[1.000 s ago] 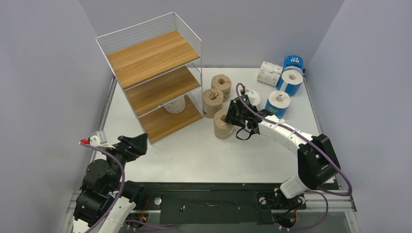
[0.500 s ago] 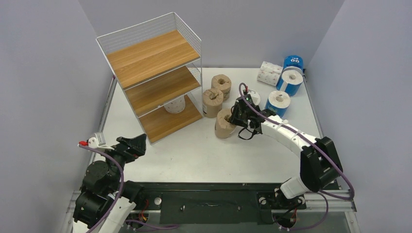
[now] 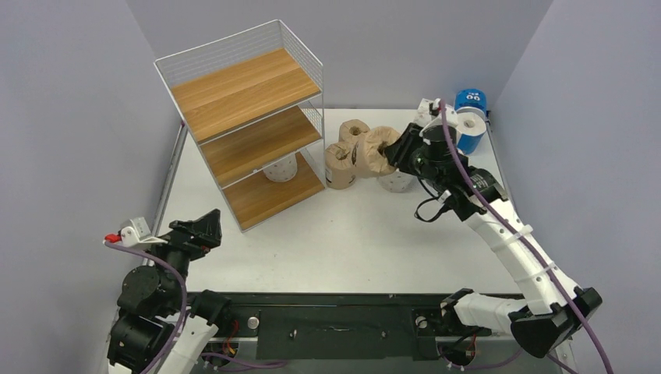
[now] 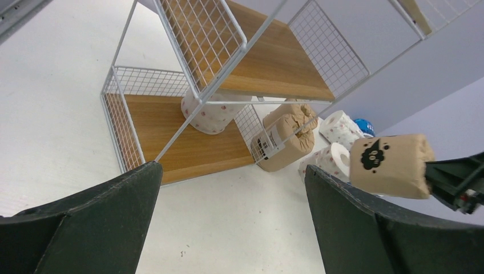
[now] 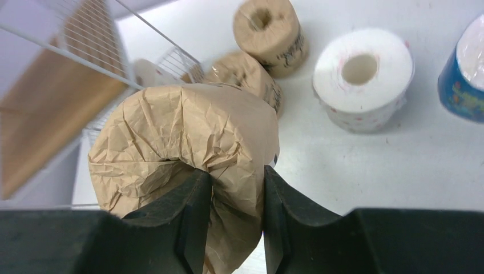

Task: Place and organize the paper towels onto the shelf
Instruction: Pick up the paper towel from the center of the board.

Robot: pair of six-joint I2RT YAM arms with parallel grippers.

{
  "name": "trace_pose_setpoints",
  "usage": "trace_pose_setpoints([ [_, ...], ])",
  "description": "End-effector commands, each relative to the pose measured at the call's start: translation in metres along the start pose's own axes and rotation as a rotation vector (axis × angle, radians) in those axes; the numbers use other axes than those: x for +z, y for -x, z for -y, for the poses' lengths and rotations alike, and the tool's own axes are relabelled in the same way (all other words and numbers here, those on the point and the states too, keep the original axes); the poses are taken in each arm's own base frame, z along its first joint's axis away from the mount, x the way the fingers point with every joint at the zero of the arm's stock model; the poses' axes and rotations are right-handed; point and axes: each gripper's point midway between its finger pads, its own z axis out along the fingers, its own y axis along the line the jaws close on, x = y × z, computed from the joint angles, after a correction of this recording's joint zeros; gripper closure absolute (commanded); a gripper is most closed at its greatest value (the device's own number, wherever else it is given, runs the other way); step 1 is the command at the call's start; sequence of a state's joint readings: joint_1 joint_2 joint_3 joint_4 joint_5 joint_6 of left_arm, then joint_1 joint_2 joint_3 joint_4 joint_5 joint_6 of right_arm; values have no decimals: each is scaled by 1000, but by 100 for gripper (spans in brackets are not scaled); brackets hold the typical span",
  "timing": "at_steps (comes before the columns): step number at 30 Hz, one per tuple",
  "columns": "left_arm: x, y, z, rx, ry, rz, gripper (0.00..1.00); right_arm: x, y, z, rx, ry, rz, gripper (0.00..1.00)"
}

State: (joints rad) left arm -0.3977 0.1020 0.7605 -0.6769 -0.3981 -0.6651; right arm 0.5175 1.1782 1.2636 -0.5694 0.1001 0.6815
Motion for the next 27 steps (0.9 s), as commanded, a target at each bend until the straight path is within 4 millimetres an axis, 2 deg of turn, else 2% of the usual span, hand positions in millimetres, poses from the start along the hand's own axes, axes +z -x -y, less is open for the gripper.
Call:
trace_pose_setpoints([
  [1,-4,44,18,-43,-29,136,5,-56,75,-37,19,108,192,73],
  [7,-7,82,42,-20,-79,220,5,-97,115,-76,15,218,276,73],
  [8,-8,91,48,-20,-94,241,5,-95,116,-80,6,222,269,73],
  [9,-6,92,52,-17,-102,239,5,-103,121,-89,2,246,276,73],
  [10,-4,98,59,-20,-118,253,5,-99,119,-93,-11,247,261,73],
  [11,-3,100,63,-22,-132,256,5,-106,123,-102,-22,272,270,73],
  [12,-2,104,69,-26,-152,268,5,-103,121,-106,-34,273,256,73],
  [14,0,109,78,-35,-178,278,5,-112,122,-127,-69,322,252,72],
  [17,4,112,87,-45,-205,281,5,-113,120,-145,-101,361,235,72],
  [19,6,116,94,-50,-227,287,5,-105,117,-158,-109,385,213,72],
  [22,5,121,107,-30,-280,296,5,-106,125,-174,-99,427,219,72],
  [23,1,128,113,-17,-303,320,5,-101,123,-181,-97,441,208,72],
  [27,-5,150,136,41,-384,375,4,-100,131,-208,-76,514,213,71],
])
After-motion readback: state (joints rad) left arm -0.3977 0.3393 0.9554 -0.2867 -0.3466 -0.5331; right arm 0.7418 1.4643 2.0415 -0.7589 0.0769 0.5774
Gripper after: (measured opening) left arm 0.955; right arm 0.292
